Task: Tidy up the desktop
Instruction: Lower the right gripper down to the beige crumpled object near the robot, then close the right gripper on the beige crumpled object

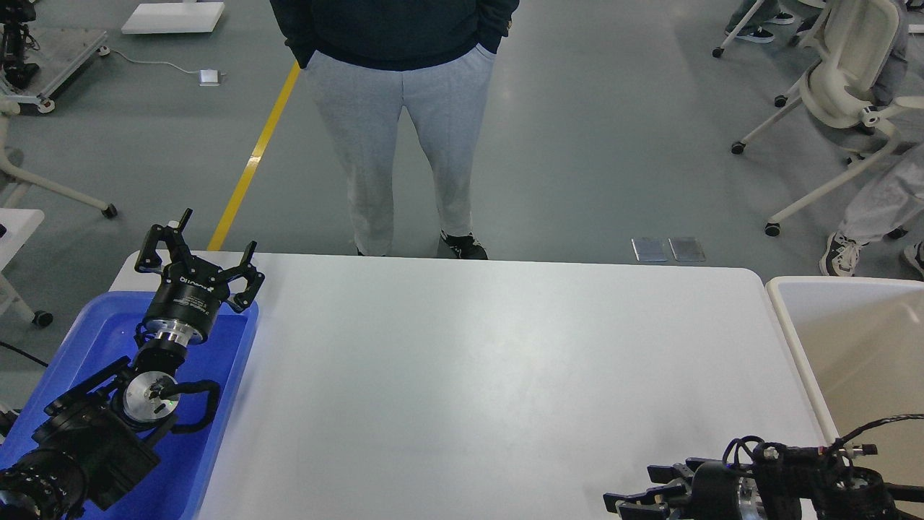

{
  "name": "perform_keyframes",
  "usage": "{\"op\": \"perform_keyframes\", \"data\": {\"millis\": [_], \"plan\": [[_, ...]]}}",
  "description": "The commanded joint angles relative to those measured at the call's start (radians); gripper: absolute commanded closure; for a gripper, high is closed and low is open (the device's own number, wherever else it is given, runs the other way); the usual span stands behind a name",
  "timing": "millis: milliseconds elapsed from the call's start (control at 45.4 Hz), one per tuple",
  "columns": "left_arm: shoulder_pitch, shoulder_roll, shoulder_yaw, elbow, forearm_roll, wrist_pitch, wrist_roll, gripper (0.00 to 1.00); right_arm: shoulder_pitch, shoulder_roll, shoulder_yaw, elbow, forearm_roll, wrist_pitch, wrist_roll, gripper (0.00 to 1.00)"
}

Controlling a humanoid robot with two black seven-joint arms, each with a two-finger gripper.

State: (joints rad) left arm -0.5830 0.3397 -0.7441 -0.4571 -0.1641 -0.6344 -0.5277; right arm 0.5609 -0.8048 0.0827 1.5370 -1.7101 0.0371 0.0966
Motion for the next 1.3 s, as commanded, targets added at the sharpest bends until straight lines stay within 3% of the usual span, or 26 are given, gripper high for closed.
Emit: {"op": "perform_keyframes", "data": {"millis": [0,397,904,1014,1058,1168,1279], "plan": [[0.0,-0.001,0.0,0.0,0.0,-0.001,0.0,0.0,-0.012,0.009,0.003,-0.035,-0.048,-0.051,0.02,0.02],[0.0,-0.001,0.0,0.0,0.0,-0.001,0.0,0.0,-0.055,0.004,-0.055,-0.098,-0.146,-0.132,0.064,0.01],[0.0,0.001,0.0,0.0,0.0,-0.001,0.0,0.0,-0.053,0.041,-0.181,-0.189,-0.143,-0.351,0.077,0.04],[0.0,-0.001,0.0,0.0,0.0,-0.001,0.0,0.0,-0.055,0.052,-0.182,-0.207,-0.131,-0.367,0.078,0.28],[0.0,-0.001,0.0,0.0,0.0,-0.001,0.0,0.0,-0.056,0.053,-0.182,-0.209,-0.12,-0.359,0.078,0.53],[0.0,0.001,0.0,0.0,0.0,-0.001,0.0,0.0,-0.056,0.052,-0.21,-0.209,-0.117,-0.358,0.08,0.98],[0.0,0.001,0.0,0.0,0.0,-0.001,0.0,0.0,-0.055,0.049,-0.231,-0.21,-0.115,-0.356,0.098,1.0]]}}
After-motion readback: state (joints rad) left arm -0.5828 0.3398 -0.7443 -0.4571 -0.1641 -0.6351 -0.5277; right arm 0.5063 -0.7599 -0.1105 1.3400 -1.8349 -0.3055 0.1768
